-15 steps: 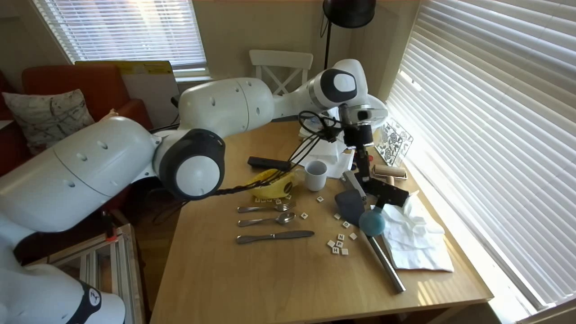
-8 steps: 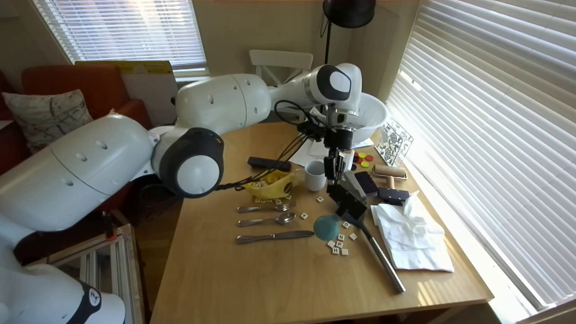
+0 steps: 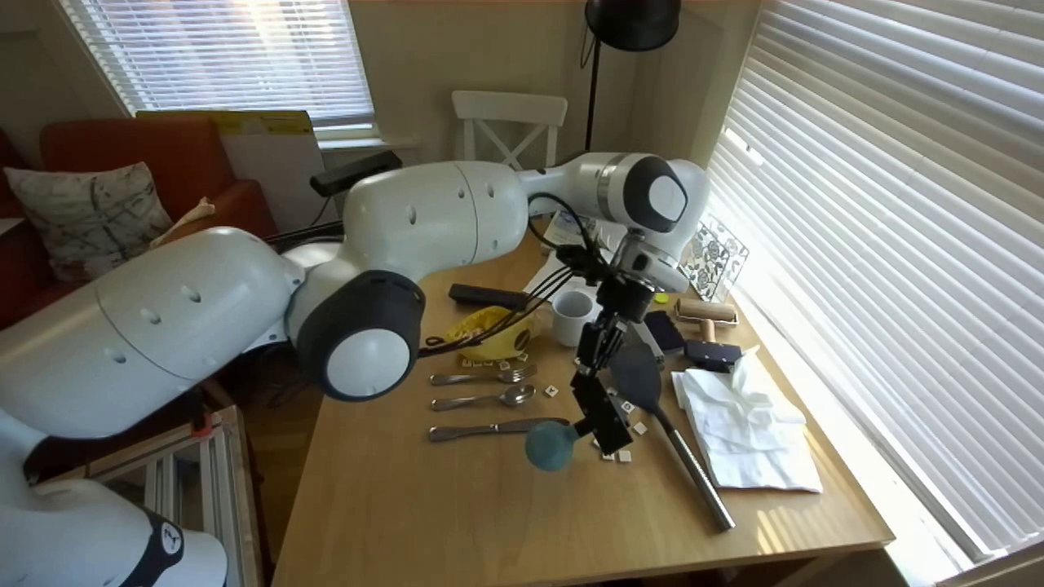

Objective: Move the blue and black object to the table

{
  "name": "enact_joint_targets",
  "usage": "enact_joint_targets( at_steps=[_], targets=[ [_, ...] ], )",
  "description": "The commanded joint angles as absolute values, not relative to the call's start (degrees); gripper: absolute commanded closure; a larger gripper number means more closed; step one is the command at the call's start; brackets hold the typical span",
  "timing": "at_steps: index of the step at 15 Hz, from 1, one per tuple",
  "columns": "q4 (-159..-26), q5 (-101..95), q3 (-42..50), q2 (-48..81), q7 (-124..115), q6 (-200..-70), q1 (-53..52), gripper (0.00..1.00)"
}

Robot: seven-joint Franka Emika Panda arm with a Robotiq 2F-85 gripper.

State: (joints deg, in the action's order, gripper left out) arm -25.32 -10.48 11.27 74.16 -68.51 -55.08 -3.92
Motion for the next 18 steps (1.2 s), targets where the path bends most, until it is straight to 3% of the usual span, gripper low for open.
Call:
enact_joint_targets(
  at_steps=[1,9,18],
  targets=[
    [-25.3,-8.1,8.9,73.7,-62.2,-61.0,0.5,0.97],
    [-25.3,-5.2,6.5,74.9,-44.6,-78.1,8.0,0.97],
    [-26.0,0.2,3.5,74.2,-22.7,-80.2,14.4,0.97]
  ],
)
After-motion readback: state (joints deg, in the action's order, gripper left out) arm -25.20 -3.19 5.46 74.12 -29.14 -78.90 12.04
